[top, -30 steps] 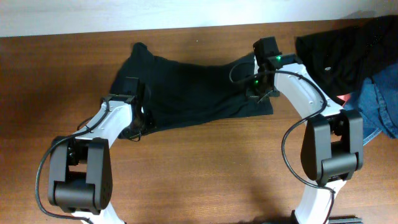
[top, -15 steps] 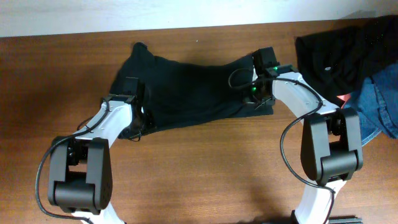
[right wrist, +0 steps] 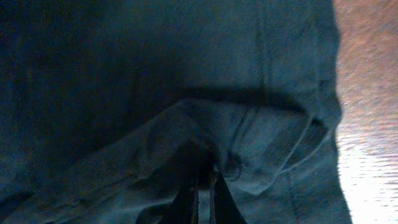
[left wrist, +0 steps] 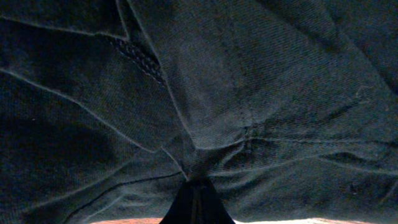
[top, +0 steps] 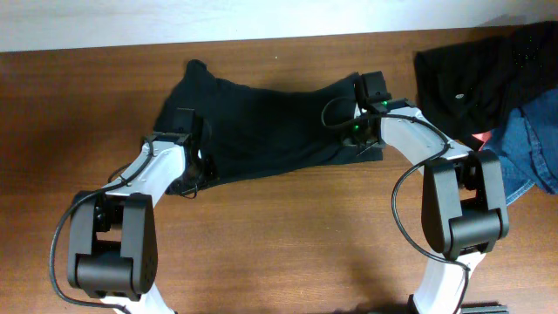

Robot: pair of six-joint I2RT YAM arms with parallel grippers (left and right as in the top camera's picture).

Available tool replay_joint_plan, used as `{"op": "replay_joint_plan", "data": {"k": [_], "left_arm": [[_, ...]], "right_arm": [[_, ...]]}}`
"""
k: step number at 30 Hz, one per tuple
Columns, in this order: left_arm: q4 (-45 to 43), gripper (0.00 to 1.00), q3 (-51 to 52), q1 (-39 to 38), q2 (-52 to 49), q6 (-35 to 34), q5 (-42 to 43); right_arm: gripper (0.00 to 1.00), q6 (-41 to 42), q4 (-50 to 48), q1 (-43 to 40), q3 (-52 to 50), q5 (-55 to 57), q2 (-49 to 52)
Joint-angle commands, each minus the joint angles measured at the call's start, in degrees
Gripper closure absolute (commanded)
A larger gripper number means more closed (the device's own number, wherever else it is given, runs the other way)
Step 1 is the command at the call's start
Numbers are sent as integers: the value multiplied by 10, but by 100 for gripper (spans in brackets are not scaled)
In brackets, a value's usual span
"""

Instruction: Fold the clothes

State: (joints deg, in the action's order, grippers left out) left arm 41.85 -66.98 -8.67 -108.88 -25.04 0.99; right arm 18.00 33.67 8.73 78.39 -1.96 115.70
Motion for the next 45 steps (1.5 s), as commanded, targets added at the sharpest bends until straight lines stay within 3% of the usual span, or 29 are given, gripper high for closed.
{"op": "replay_joint_plan", "data": {"k": [1,12,18,22,26,30,34,35,41,45], "left_arm": [[2,99,4,-2,-11,7,-10],[2,99,4,-2,-11,7,-15],[2,99,4,-2,-11,8,-19],[2,99,4,-2,-11,7,-23],[-2,99,4,-2,-10,8,-23],[-7,99,3,-2,-10,12,-23],[-7,99,3,-2,-10,12,-23],[-7,99,3,-2,-10,12,-23],[-2,99,3,-2,-10,12,-23],[2,99,3,-2,-10,12,-23]], "right_arm": [[96,-6,-15,3,-4,27,1],[96,-17,-80,2,-4,31,1],[77,-61,-139,2,-4,44,1],[39,-69,-155,0,-2,43,1],[32,-71,-102,-2,23,39,-15],[34,-71,21,-1,73,-2,-56],[51,-71,124,-1,94,-52,-90],[59,-71,138,-1,94,-52,-90],[96,-71,130,-1,61,-49,-61],[96,-71,104,-1,42,-49,-31]]}}
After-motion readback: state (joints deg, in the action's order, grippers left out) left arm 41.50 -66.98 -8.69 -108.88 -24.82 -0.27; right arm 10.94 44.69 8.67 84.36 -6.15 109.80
